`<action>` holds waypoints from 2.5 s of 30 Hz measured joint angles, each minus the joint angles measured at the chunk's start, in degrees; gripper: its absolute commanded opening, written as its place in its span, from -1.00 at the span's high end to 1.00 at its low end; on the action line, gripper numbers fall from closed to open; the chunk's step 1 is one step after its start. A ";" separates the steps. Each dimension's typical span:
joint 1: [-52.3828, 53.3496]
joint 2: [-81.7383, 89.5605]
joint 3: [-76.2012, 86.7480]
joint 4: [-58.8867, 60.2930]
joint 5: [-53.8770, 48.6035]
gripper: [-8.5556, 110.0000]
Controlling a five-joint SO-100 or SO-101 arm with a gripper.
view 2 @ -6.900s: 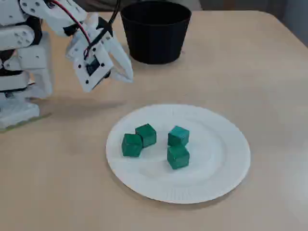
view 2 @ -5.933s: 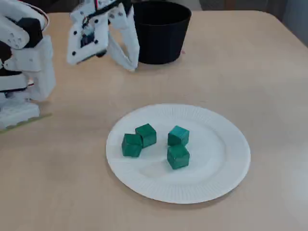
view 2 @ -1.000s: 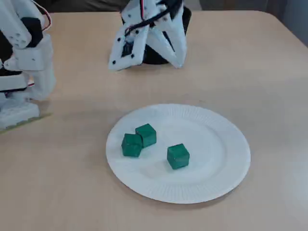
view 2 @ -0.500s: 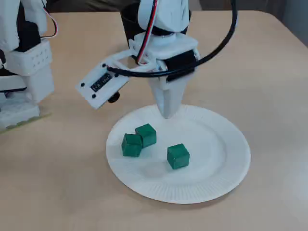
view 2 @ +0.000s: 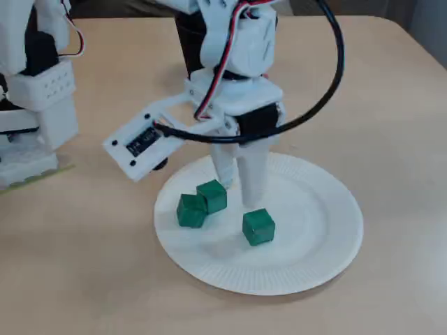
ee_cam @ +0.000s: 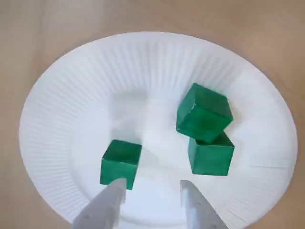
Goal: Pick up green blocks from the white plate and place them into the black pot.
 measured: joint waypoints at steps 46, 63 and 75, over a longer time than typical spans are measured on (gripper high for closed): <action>-19.51 21.18 1.05 -28.65 -12.22 0.90; -62.67 58.10 47.64 -49.04 -18.46 0.90; -67.50 48.08 46.58 -53.70 -26.72 0.87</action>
